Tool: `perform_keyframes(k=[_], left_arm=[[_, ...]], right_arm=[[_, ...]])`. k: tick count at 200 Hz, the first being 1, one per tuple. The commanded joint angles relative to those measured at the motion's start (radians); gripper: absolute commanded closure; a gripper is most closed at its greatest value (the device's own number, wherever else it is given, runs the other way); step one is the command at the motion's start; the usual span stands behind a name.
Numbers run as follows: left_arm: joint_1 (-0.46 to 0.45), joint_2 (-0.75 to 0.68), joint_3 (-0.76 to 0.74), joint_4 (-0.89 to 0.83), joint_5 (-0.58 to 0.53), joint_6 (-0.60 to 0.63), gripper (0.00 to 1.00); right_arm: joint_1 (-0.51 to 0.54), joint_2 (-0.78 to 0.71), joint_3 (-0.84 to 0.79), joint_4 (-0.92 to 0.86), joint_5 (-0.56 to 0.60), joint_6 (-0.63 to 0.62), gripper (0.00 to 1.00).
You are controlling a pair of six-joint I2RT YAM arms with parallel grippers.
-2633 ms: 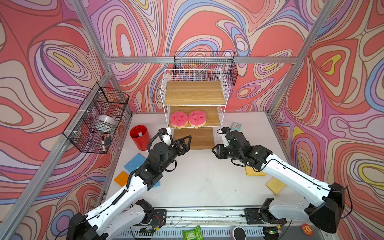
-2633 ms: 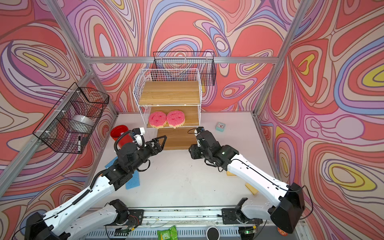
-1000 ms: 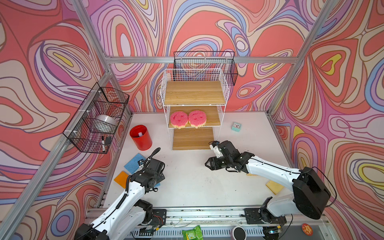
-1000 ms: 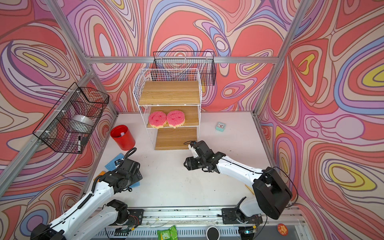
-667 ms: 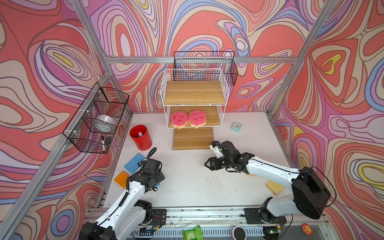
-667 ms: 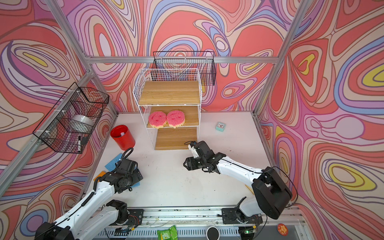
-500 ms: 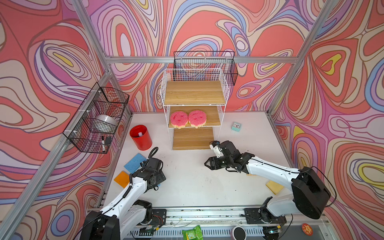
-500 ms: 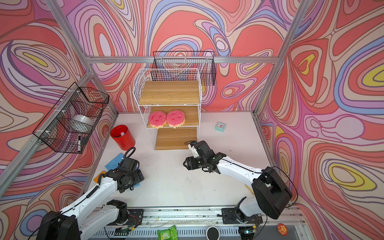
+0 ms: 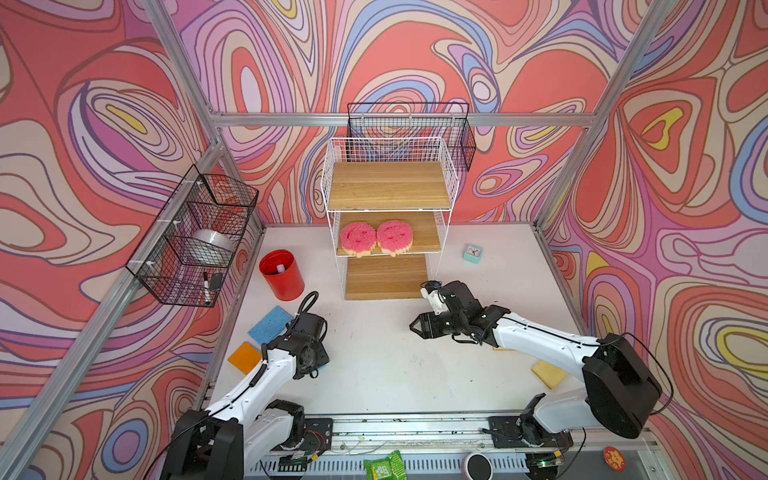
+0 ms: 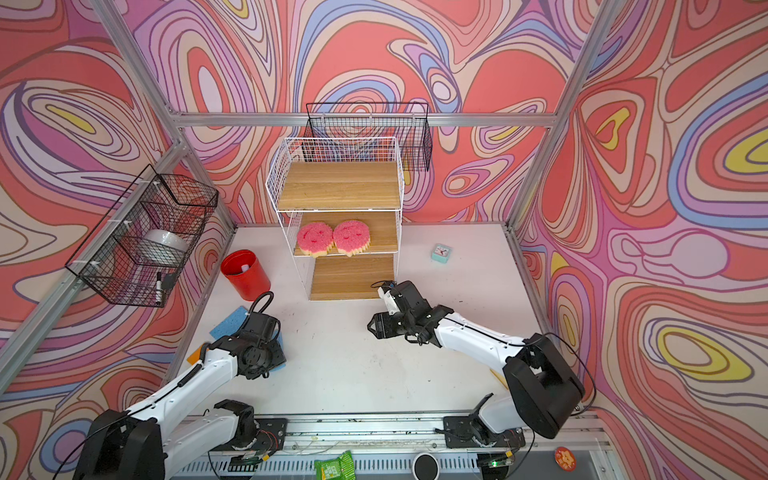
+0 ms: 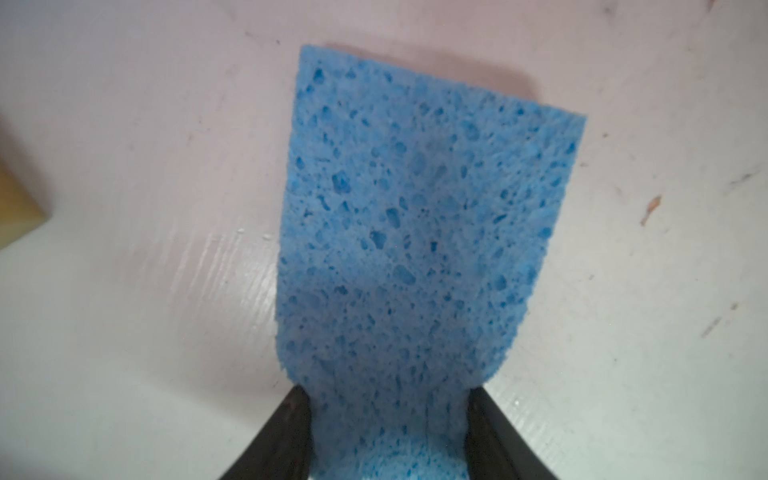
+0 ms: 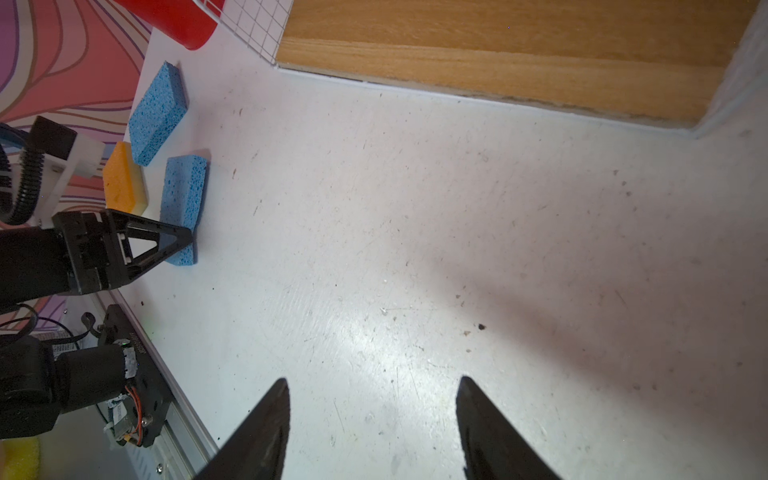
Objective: Place and organize the cleaning sponges onto the shelf
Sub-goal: 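Close the left gripper on the end of the nearer blue sponge, then lift the blue sponge with the left gripper up toward the top shelf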
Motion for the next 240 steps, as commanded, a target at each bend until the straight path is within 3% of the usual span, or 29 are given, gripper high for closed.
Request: perform_keyframes(k=[1,59,120,155,190,208,240], left_arm=[[0.001,-0.01,-0.009,0.024,0.059,0.001,0.49],[-0.189,-0.022,0.06,-0.046,0.01,-0.043,0.49],[-0.272,-0.105,0.152,-0.071,0.057,-0.029,0.49],[-0.355,-0.069,0.192,-0.042,0.048,-0.011,0.49],[-0.475,-0.016,0.249,0.011,0.015,0.0,0.49],[-0.514,0.015,0.289,0.023,-0.003,0.01,0.49],[-0.534,0.021,0.399,-0.025,-0.029,0.064,0.49]], right_arm=[[-0.007,-0.01,-0.011,0.005,0.003,-0.001,0.34],[-0.049,-0.01,-0.013,0.005,-0.018,0.016,0.35],[-0.141,-0.041,-0.036,0.04,-0.17,0.075,0.37],[-0.144,-0.105,-0.049,0.066,-0.212,0.124,0.35],[-0.144,-0.132,-0.083,0.112,-0.264,0.193,0.41],[-0.144,-0.159,-0.098,0.119,-0.264,0.217,0.46],[-0.144,-0.228,-0.097,0.057,-0.218,0.218,0.47]])
